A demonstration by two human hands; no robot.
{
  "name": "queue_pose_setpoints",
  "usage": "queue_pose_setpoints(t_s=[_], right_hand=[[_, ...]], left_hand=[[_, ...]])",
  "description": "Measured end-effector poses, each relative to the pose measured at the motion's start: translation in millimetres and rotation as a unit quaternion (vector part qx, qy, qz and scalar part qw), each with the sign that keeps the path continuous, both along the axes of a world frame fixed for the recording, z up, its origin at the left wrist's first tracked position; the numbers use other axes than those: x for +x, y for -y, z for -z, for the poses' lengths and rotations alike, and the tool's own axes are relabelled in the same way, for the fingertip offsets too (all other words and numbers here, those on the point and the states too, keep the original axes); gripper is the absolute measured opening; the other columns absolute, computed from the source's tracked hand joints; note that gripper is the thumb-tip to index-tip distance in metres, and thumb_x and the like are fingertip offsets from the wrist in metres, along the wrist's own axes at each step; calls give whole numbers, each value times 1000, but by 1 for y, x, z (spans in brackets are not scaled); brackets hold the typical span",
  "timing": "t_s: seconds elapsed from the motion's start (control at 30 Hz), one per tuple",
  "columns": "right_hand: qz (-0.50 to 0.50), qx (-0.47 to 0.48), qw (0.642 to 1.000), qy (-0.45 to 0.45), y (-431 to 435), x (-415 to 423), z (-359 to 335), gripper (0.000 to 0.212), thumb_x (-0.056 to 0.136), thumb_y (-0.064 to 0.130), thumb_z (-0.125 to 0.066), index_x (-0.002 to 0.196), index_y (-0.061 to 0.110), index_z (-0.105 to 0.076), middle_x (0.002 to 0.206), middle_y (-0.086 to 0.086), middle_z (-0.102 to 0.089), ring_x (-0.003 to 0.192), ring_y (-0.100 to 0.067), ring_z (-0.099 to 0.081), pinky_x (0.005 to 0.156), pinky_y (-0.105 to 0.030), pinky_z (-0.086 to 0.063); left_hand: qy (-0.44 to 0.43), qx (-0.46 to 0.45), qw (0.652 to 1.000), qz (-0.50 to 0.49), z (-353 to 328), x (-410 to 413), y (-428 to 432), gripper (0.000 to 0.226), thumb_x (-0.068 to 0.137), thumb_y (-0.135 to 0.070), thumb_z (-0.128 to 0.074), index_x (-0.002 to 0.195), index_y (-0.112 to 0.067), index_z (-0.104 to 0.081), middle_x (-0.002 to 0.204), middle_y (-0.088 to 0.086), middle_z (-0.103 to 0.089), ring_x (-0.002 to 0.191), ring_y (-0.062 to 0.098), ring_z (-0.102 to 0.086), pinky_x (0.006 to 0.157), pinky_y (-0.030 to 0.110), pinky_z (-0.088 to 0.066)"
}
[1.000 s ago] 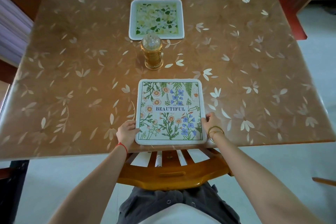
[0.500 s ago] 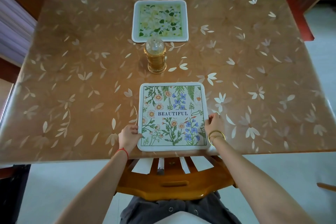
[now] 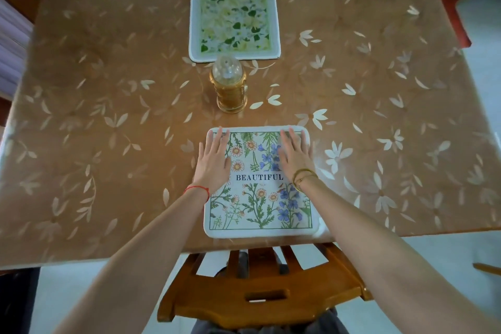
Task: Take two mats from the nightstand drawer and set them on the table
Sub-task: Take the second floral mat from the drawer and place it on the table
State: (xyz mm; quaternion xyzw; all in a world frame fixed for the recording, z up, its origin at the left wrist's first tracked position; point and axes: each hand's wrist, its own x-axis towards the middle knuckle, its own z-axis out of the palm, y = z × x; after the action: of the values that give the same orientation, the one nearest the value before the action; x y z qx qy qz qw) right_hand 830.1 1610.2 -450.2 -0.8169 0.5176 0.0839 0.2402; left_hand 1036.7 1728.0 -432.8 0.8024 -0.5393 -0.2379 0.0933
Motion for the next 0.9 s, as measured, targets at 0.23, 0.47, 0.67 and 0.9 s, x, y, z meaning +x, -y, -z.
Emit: queue_pose_setpoints(t_s=[0.23, 0.47, 0.67, 0.9], right_hand=[[4, 23, 999, -45, 15, 25, 16, 54, 101, 45, -10, 152, 38, 7, 160, 11, 15, 147, -27, 19, 115, -61, 6], [-34, 16, 998, -52, 18, 26, 24, 54, 100, 46, -6, 151, 38, 11, 160, 15, 15, 147, -25, 19, 112, -63, 10], [-80, -22, 996, -43, 21, 16, 28, 57, 100, 43, -3, 152, 28, 13, 161, 8, 15, 149, -22, 14, 120, -49, 6], [-37, -23, 998, -40, 27, -13, 33, 63, 96, 46, 5, 150, 16, 19, 159, 3, 21, 147, -13, 18, 121, -39, 7]], left_hand=[[28, 74, 996, 36, 24, 20, 35, 60, 107, -27, -25, 160, -21, 3, 169, 4, 5, 155, 30, 8, 125, 50, -2], [87, 67, 993, 51, 33, 22, 24, 58, 108, -30, -21, 160, -18, 1, 169, 3, -1, 155, 27, 0, 126, 45, -4], [83, 73, 993, 48, 40, 20, 19, 59, 108, -33, -14, 159, -18, 12, 167, 1, 14, 155, 25, 12, 126, 43, 3], [55, 77, 995, 7, 44, 18, 20, 61, 107, -36, -11, 157, -15, 17, 166, -1, 21, 154, 17, 17, 126, 42, 3]])
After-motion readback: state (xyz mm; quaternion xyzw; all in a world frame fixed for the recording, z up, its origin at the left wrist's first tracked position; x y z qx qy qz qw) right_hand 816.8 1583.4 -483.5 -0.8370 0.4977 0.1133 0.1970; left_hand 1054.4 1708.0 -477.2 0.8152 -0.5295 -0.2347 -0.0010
